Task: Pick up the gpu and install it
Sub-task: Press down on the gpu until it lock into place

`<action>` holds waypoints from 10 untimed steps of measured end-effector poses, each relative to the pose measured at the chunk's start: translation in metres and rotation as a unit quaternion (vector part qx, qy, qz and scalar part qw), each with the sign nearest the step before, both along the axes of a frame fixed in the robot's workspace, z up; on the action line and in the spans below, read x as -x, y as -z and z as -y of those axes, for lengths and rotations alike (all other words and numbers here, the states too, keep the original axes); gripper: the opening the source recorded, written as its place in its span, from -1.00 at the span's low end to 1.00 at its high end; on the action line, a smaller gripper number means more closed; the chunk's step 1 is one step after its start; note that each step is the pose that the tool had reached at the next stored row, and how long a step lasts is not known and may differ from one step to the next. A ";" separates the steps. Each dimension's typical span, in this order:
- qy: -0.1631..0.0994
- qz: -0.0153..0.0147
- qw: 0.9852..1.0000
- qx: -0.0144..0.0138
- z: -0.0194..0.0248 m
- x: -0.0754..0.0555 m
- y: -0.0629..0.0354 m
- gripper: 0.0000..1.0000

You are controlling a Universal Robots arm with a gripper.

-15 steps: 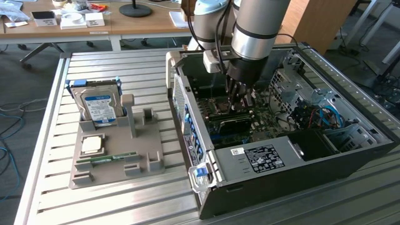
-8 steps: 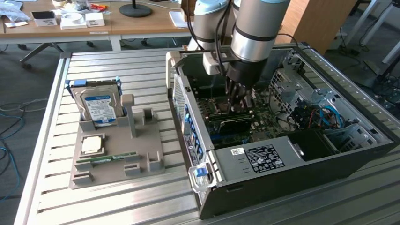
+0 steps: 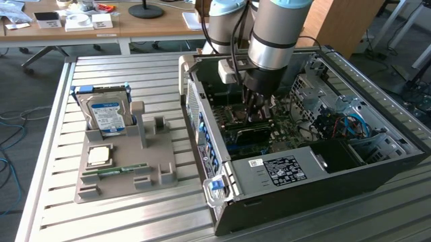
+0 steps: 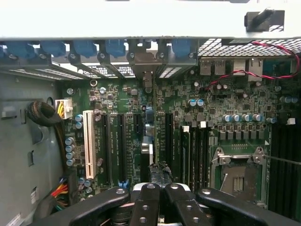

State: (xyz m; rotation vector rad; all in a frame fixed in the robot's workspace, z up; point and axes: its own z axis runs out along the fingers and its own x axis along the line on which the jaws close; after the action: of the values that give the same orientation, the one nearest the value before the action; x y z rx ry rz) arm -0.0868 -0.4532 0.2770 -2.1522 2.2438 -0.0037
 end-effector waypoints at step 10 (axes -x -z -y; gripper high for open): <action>0.000 0.000 1.000 0.000 0.0004 0.000 0.0061 -0.79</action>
State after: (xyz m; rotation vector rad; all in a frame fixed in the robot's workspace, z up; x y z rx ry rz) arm -0.0868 -0.4536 0.2708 -2.1522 2.2439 -0.0040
